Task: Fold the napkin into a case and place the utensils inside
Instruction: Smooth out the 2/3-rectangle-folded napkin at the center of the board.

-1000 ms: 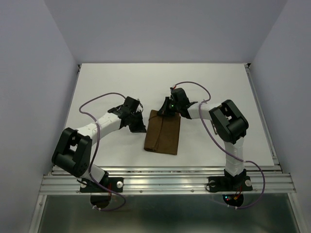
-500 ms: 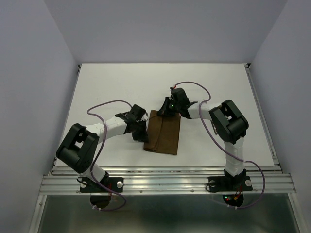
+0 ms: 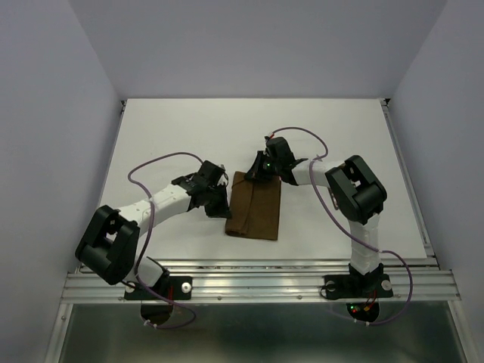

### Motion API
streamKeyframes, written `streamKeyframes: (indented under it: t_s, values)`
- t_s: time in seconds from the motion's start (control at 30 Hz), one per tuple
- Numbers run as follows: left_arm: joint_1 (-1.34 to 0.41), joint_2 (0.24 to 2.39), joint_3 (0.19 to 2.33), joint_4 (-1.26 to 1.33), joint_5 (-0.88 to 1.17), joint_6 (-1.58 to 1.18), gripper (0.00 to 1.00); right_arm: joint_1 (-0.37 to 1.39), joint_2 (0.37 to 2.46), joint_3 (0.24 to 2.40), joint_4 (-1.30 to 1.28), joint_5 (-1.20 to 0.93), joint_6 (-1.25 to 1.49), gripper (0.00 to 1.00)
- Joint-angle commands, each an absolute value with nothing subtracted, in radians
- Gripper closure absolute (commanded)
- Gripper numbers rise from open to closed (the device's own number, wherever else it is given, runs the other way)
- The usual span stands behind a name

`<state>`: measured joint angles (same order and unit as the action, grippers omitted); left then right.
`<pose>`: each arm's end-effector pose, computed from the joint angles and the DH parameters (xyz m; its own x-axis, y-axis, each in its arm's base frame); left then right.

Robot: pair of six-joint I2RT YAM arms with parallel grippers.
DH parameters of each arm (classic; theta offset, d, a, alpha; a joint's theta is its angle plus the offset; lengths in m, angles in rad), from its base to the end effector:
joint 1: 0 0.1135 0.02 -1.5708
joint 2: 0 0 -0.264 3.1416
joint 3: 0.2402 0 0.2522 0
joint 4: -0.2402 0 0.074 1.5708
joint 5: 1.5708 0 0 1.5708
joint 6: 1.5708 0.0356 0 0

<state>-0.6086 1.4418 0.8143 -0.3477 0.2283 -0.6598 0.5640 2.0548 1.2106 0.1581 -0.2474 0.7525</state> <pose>0.2256 -0.1670 0.1901 -0.9418 -0.0714 -0.3284 0.1060 0.8642 -0.4919 0.3625 0.2396 0.1352 -0.8545 0.2436 -0.4588 -0.1293 0.7557 0.6421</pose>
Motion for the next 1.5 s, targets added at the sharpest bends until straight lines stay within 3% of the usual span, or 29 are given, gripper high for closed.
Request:
streamKeyframes:
  t_s: [0.0,0.47,0.9,1.2,1.47]
  values:
    - [-0.615,1.388,0.825,-0.38,0.235,-0.672,1.0,0.571,2.04,1.215,0.117,-0.23,0.741,0.99]
    - [-0.664,1.494,0.693,-0.241,0.33,-0.706,1.0,0.571,2.045,1.204,0.13,-0.236,0.753,0.99]
    - [-0.673,1.388,0.804,-0.374,0.267,-0.701,1.0,0.571,2.028,1.206,0.13,-0.241,0.755,0.99]
    - [-0.673,1.454,0.664,-0.26,0.253,-0.71,1.0,0.571,2.028,1.203,0.13,-0.244,0.756,0.99]
    - [-0.683,1.496,0.664,-0.238,0.268,-0.699,1.0,0.571,2.0,1.215,0.107,-0.245,0.75,0.99]
